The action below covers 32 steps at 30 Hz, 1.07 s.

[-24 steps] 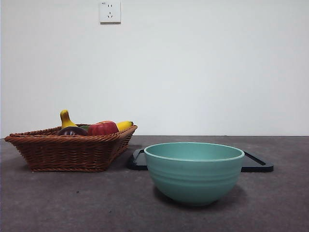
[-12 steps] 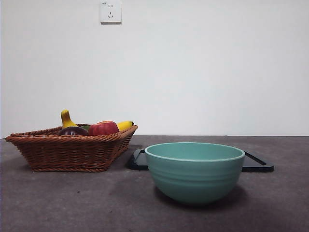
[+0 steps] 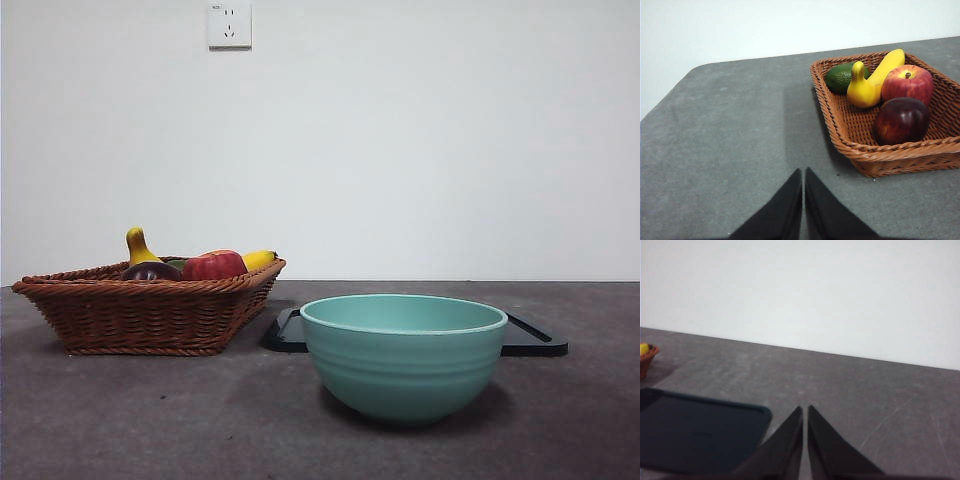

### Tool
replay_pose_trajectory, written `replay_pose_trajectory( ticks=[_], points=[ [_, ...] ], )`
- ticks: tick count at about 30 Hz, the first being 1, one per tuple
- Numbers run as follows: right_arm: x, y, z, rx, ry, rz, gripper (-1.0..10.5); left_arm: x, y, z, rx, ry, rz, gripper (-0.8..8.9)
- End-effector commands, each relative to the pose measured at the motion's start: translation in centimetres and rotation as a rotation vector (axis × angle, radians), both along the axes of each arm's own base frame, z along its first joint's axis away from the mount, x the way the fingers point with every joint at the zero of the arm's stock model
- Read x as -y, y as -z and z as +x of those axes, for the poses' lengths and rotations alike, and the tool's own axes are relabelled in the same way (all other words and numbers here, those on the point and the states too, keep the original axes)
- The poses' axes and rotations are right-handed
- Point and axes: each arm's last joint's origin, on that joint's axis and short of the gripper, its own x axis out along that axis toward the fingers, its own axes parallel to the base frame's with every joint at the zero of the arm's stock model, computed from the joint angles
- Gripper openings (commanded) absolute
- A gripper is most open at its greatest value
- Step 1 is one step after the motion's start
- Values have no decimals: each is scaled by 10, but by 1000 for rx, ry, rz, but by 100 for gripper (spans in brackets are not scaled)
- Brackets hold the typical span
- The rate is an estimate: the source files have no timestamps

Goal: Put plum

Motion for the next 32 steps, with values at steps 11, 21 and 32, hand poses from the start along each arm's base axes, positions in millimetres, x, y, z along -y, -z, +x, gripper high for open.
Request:
replay_pose_trajectory(
  ticks=[11,21,32],
  points=[
    [0,36,5,-81,44,53,6,0,8,1,-27,-4,-3,8],
    [-1,48,3,-205,61,55,6,0,8,1,-28,-4,-3,8],
    [-1,45,4,-182,60,56,6,0,8,1,-28,-4,-3,8]
  ],
)
